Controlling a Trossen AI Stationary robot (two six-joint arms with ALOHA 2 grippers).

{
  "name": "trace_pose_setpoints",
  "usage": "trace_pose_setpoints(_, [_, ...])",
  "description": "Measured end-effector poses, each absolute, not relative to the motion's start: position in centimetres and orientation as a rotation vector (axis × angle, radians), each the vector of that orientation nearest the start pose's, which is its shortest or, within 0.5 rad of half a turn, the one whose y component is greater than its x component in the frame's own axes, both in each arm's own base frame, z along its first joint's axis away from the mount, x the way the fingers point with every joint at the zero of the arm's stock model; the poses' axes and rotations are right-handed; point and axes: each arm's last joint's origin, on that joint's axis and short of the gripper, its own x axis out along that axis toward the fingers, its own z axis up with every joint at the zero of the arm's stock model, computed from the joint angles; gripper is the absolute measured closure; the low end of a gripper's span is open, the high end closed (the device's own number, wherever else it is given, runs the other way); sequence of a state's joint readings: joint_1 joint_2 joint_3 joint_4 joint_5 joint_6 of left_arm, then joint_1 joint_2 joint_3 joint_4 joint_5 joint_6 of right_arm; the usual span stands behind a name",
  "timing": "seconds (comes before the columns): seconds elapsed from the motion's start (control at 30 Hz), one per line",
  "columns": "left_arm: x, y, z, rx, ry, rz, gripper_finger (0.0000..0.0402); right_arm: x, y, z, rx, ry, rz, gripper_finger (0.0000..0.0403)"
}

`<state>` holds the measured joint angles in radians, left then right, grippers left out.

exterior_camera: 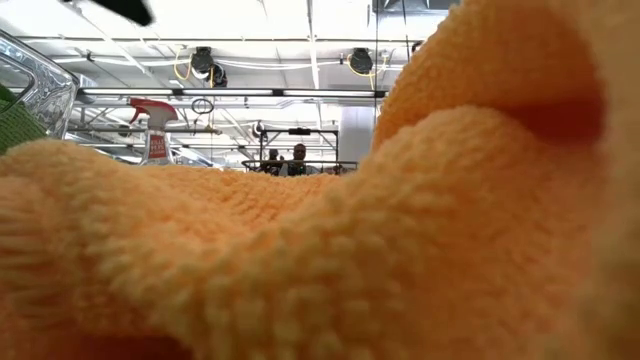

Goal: Sort microfiber towel by color & place in baskets
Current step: Put the green microfiber cloth into the transparent bin

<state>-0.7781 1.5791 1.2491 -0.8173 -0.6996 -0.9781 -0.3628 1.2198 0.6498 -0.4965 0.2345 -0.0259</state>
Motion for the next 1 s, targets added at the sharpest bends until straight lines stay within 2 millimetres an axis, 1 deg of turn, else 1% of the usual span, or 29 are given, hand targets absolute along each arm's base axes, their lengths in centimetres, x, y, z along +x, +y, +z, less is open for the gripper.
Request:
trace_pose_setpoints(0.13, [24.2, -19.5, 26.4, -0.135, 0.707, 0.4, 0.019, 19.0, -10.1, 18.4, 0.095, 1.097, -0.565, 0.0181])
trace_pose_setpoints(0.23, [24.8, -18.8, 26.3, -0.135, 0.695, 0.44, 0.019, 18.5, -11.2, 18.1, 0.046, 1.137, -0.554, 0.0181])
trace_pose_setpoints(0.33, [25.4, -18.4, 25.9, -0.128, 0.697, 0.469, 0.019, 18.6, -11.9, 17.9, -0.012, 1.145, -0.5, 0.0181])
trace_pose_setpoints(0.47, [26.2, -18.4, 25.1, -0.094, 0.704, 0.468, 0.019, 19.0, -12.2, 17.6, -0.075, 1.141, -0.454, 0.0181])
trace_pose_setpoints(0.6, [27.2, -18.8, 24.4, -0.061, 0.696, 0.442, 0.019, 19.4, -12.3, 17.1, -0.175, 1.185, -0.427, 0.0179])
trace_pose_setpoints(0.7, [27.7, -19.2, 24.1, -0.037, 0.684, 0.413, 0.019, 19.7, -12.5, 16.4, -0.241, 1.24, -0.415, 0.0163])
trace_pose_setpoints(0.83, [28.2, -19.7, 23.9, -0.011, 0.665, 0.38, 0.019, 20.1, -12.8, 15.3, -0.249, 1.271, -0.418, 0.0142])
trace_pose_setpoints(0.9, [28.3, -19.7, 23.9, -0.001, 0.656, 0.372, 0.019, 20.3, -13.0, 14.8, -0.262, 1.293, -0.442, 0.0143])
trace_pose_setpoints(1.0, [28.4, -19.6, 24.0, 0.012, 0.64, 0.391, 0.019, 20.5, -13.2, 14.3, -0.267, 1.316, -0.452, 0.016])
